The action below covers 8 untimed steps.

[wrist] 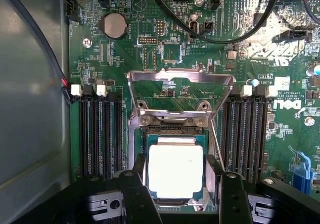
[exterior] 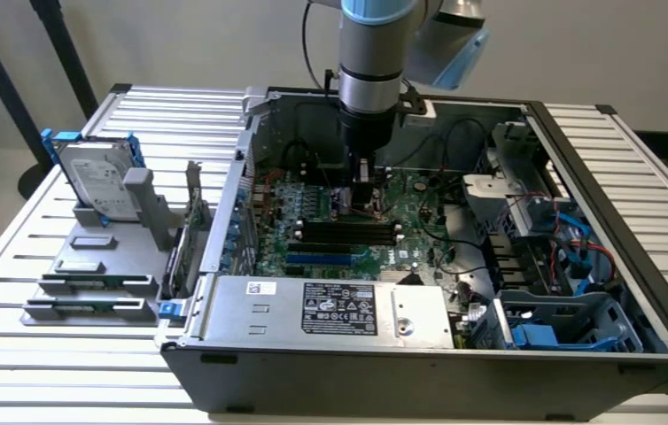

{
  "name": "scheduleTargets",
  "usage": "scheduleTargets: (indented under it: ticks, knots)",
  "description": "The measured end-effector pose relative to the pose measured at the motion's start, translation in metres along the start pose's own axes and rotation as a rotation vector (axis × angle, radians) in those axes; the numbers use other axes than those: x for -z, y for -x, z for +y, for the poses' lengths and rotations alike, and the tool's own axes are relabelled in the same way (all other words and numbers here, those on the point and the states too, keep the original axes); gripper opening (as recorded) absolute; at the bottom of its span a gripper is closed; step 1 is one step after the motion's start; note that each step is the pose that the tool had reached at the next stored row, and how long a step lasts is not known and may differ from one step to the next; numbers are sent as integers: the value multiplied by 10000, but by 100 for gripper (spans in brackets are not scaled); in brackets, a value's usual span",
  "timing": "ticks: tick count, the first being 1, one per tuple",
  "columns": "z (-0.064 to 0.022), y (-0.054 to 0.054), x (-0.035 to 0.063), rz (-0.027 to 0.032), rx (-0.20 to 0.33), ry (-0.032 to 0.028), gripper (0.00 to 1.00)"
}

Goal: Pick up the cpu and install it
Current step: 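Place the cpu into insertion slot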

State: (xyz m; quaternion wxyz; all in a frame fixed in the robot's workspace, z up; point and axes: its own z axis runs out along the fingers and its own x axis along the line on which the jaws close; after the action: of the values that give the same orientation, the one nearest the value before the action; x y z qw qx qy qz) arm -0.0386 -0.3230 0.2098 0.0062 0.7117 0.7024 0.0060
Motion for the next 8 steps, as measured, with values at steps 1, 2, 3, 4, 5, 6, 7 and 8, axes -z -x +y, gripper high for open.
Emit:
scheduleTargets:
  ticks: [1,2,3,4,5,6,7,8]
  knots:
    - [-1,0,-7,0,0,0,55]
    - [-1,0,-13,0,0,0,55]
    - [-1,0,-19,1,0,0,55]
    - [-1,0,-24,0,-1,0,55]
    - [-1,0,-29,0,-1,0,55]
    - [-2,0,-33,-1,0,-1,55]
    - [-2,0,-38,0,0,-1,55]
    - [-2,0,-41,0,0,-1,55]
